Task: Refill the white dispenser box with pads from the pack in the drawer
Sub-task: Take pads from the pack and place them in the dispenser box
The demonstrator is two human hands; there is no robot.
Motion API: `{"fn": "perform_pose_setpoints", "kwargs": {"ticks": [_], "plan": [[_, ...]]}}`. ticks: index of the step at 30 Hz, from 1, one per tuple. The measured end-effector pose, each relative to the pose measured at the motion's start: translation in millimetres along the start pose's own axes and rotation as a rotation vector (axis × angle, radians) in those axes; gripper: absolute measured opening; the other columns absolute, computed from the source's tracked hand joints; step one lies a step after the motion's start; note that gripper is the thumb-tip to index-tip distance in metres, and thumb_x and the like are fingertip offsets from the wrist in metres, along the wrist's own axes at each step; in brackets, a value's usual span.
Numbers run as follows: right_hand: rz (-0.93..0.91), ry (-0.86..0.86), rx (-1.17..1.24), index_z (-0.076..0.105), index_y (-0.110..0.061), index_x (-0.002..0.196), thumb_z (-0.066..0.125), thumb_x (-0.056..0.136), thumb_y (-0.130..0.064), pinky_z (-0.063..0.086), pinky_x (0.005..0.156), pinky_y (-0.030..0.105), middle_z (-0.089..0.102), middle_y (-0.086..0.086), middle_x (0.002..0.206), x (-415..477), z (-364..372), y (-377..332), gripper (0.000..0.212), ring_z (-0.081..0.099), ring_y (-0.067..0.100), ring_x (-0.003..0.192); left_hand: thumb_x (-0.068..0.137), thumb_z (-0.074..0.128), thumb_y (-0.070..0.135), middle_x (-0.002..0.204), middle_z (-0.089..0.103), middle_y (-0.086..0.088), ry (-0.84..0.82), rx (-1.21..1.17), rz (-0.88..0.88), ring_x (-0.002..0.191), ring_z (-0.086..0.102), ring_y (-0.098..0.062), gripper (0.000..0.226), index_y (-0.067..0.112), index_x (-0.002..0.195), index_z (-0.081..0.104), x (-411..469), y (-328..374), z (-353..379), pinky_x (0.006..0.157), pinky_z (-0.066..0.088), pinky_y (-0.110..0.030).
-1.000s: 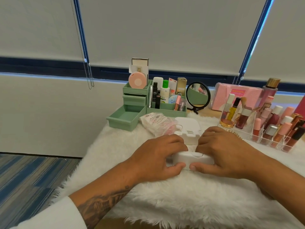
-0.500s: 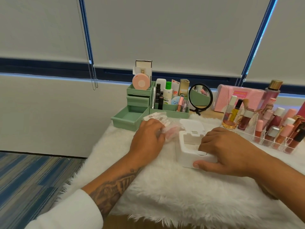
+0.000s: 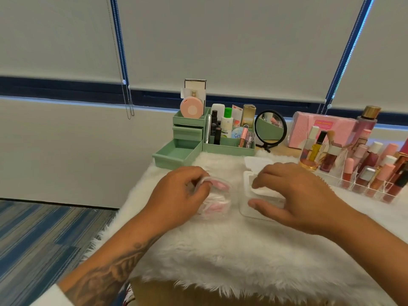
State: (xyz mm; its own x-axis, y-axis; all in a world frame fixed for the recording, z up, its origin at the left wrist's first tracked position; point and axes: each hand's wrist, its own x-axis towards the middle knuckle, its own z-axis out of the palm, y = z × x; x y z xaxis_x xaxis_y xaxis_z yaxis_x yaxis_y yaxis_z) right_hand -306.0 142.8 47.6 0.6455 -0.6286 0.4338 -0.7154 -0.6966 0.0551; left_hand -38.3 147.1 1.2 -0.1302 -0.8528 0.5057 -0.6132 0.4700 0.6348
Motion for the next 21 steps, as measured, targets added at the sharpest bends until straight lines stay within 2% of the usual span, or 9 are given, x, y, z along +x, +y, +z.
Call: {"fn": "perform_pose_setpoints", "kwargs": {"ticks": [2, 4, 8, 13, 18, 21], "plan": [[-0.020, 0.095, 0.075, 0.064, -0.030, 0.104, 0.052, 0.094, -0.053, 0.047, 0.077, 0.025, 0.060, -0.012, 0.108, 9.2, -0.8, -21.7, 0.028, 0.054, 0.007, 0.096, 0.093, 0.065, 0.028, 0.094, 0.066, 0.014, 0.032, -0.041, 0.028, 0.099, 0.060, -0.010, 0.011, 0.022, 0.092, 0.074, -1.1, -5.8, 3.3, 0.086, 0.049, -0.032], [-0.065, 0.117, 0.120, 0.065, -0.030, 0.100, 0.058, 0.093, -0.042, 0.050, 0.081, 0.029, 0.056, -0.008, 0.119, 20.7, 1.2, -39.9, 0.017, 0.052, 0.012, 0.107, 0.093, 0.061, 0.033, 0.104, 0.067, 0.015, 0.042, -0.093, 0.028, 0.109, 0.061, -0.011, 0.019, 0.022, 0.101, 0.075, -2.5, -9.4, 6.9, 0.094, 0.050, -0.033], [-0.132, 0.056, 0.013, 0.072, -0.032, 0.111, 0.059, 0.094, -0.034, 0.047, 0.084, 0.032, 0.055, -0.004, 0.136, 41.1, 17.9, -55.0, 0.021, 0.049, 0.018, 0.119, 0.097, 0.052, 0.041, 0.107, 0.071, 0.012, 0.038, -0.176, -0.014, 0.103, 0.067, -0.015, 0.026, 0.029, 0.107, 0.073, -5.5, -12.1, 9.2, 0.086, 0.056, -0.046], [-0.098, 0.027, -0.132, 0.073, -0.025, 0.113, 0.065, 0.091, -0.029, 0.050, 0.073, 0.036, 0.068, 0.002, 0.121, 54.2, 33.1, -57.1, 0.023, 0.060, 0.023, 0.100, 0.102, 0.058, 0.023, 0.105, 0.075, 0.018, 0.067, -0.228, -0.054, 0.100, 0.070, -0.009, 0.022, 0.033, 0.113, 0.074, -5.6, -11.3, 7.2, 0.086, 0.058, -0.042], [-0.050, 0.007, -0.108, 0.073, -0.029, 0.111, 0.076, 0.081, -0.034, 0.052, 0.073, 0.037, 0.070, 0.004, 0.118, 53.3, 37.0, -58.9, 0.030, 0.064, 0.025, 0.098, 0.104, 0.054, 0.023, 0.104, 0.075, 0.016, 0.056, -0.213, -0.075, 0.098, 0.071, -0.011, 0.024, 0.034, 0.112, 0.074, -5.6, -13.1, 6.4, 0.084, 0.058, -0.045], [-0.041, 0.035, -0.098, 0.076, -0.028, 0.104, 0.077, 0.081, -0.036, 0.051, 0.070, 0.037, 0.071, 0.004, 0.114, 53.4, 39.8, -59.5, 0.025, 0.064, 0.025, 0.095, 0.104, 0.052, 0.026, 0.106, 0.074, 0.016, 0.033, -0.184, -0.060, 0.099, 0.070, -0.011, 0.025, 0.035, 0.114, 0.072, -6.0, -13.8, 7.0, 0.082, 0.058, -0.046]]}}
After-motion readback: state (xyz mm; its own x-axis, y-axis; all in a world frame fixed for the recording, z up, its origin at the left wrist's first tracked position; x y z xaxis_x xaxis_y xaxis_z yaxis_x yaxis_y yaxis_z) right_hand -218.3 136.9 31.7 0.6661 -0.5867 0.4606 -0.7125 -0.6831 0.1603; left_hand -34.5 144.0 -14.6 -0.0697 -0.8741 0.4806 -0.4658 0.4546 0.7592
